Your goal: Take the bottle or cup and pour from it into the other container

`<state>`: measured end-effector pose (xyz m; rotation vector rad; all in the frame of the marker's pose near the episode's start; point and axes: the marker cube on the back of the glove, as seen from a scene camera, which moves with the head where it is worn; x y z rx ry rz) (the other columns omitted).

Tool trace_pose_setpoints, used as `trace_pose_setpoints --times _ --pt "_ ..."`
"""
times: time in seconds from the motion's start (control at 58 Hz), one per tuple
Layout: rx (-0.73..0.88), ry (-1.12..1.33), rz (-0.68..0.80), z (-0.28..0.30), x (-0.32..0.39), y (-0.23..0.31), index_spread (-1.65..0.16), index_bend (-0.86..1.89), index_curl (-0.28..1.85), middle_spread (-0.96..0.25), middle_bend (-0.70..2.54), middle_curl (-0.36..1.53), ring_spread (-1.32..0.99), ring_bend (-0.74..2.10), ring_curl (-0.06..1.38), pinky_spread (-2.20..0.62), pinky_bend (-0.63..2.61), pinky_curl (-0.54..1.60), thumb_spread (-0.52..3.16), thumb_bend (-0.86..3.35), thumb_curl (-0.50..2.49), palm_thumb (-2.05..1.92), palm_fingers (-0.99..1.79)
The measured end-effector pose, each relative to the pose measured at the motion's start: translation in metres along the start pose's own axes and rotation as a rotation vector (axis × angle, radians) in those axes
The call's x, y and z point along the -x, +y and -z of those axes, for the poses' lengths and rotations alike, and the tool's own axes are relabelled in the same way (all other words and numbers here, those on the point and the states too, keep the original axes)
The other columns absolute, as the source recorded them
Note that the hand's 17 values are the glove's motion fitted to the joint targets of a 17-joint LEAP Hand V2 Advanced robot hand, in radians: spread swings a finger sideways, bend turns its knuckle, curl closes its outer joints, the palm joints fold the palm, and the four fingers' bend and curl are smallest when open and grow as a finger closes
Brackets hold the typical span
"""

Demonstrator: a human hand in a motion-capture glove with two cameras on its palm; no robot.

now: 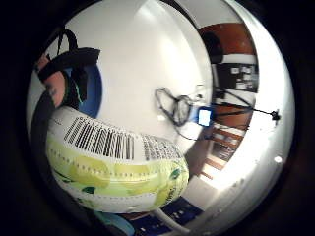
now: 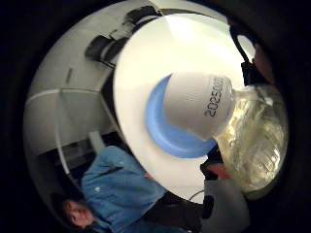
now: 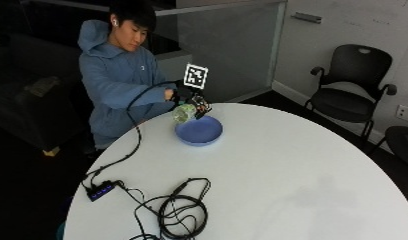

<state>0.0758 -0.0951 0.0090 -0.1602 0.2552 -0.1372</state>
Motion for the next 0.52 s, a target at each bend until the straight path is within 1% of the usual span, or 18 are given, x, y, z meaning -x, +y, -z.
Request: trace_pose_setpoints --times 0.104,0.19,0.259,0.431,0.518 --pt "0.062 0.208 0.073 0.001 0.033 -0.005 -0.11 0.14 0.38 -0.06 0.34 0.51 -0.18 0.45 0.46 -0.20 0.51 0.39 0.18 -0.04 0.69 1.01 1.16" --pt "0.080 0.302 -0.028 -0.002 0.047 -0.013 -0.12 0.14 0.39 -0.06 0.34 0.51 -0.18 0.44 0.46 -0.21 0.51 0.39 0.18 -0.04 0.70 1.01 1.16" --pt "0.099 0.384 -0.024 -0.006 0.046 -0.014 -0.12 0.14 0.39 -0.06 0.33 0.51 -0.18 0.44 0.46 -0.21 0.52 0.39 0.19 -0.04 0.70 1.01 1.16" --pt "0.114 0.390 0.009 -0.014 0.066 -0.020 -0.12 0.14 0.38 -0.06 0.33 0.52 -0.19 0.44 0.47 -0.21 0.51 0.39 0.19 -0.04 0.70 1.01 1.15" --pt "0.110 0.412 0.014 -0.013 0.050 -0.020 -0.13 0.14 0.38 -0.06 0.33 0.52 -0.19 0.44 0.47 -0.21 0.51 0.40 0.19 -0.04 0.71 1.01 1.15"
